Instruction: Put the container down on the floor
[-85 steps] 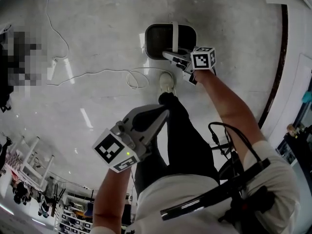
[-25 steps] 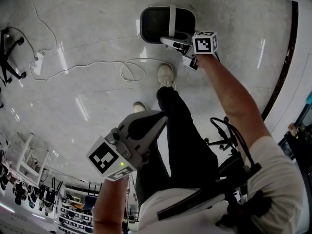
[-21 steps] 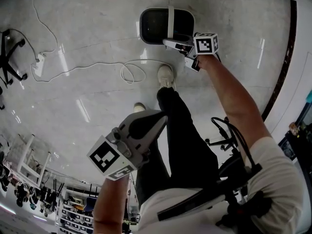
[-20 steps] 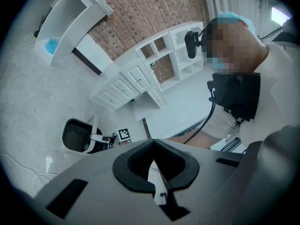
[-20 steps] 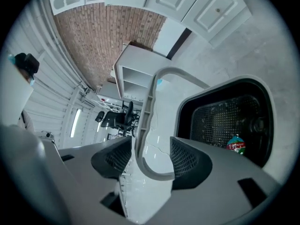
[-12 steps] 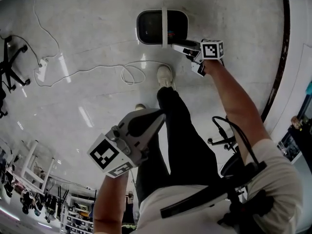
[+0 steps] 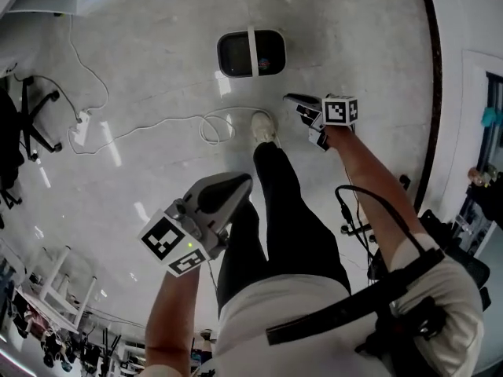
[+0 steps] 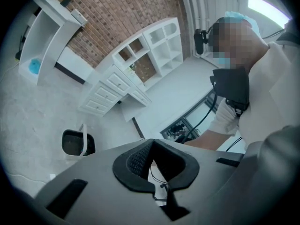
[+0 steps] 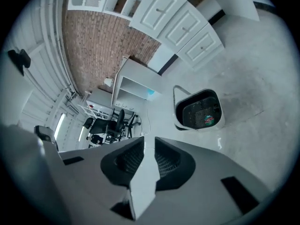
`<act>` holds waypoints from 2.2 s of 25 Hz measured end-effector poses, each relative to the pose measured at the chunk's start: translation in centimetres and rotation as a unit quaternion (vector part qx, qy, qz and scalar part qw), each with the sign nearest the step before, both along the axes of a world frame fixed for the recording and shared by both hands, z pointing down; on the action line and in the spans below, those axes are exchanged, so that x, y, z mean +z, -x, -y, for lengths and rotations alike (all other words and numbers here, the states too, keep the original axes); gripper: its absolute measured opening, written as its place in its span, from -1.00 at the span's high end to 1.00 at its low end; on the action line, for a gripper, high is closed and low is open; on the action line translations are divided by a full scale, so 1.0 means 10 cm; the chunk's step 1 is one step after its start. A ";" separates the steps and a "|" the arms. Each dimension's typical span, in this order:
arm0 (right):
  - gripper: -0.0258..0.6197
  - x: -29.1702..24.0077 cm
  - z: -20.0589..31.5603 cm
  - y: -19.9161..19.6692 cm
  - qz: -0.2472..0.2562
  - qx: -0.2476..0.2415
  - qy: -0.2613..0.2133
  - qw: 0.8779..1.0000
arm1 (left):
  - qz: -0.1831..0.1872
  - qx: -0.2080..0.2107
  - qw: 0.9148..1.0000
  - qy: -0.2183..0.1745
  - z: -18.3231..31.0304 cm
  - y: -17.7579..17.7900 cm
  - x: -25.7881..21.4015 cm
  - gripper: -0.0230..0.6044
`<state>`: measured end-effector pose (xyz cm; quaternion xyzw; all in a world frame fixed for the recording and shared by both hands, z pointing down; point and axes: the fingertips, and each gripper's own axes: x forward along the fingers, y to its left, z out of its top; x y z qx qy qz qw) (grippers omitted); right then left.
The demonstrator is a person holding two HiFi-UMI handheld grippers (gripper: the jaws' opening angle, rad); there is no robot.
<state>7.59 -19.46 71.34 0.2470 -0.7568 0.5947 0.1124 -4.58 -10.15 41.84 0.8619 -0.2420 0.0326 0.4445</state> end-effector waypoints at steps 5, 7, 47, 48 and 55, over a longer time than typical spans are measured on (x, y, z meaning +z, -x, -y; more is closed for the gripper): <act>0.85 -1.09 -0.54 0.11 -0.015 -0.010 -0.028 0.999 | -0.004 0.026 0.999 -0.026 -0.42 0.12 -0.80 0.89; 0.86 -1.46 -0.80 0.22 -0.018 -0.021 -0.043 0.999 | -0.006 0.033 0.999 -0.033 -0.62 0.17 -1.03 0.90; 0.87 -5.43 -2.88 1.55 -0.006 -0.142 -0.335 0.931 | -0.018 0.045 0.990 -0.133 -2.00 0.64 -2.77 0.89; 0.87 -5.46 -2.91 1.56 -0.006 -0.141 -0.338 0.930 | -0.018 0.045 0.990 -0.135 -2.03 0.64 -2.78 0.90; 0.87 -5.55 -3.06 1.62 -0.005 -0.140 -0.347 0.927 | -0.017 0.046 0.990 -0.136 -2.18 0.71 -2.79 0.90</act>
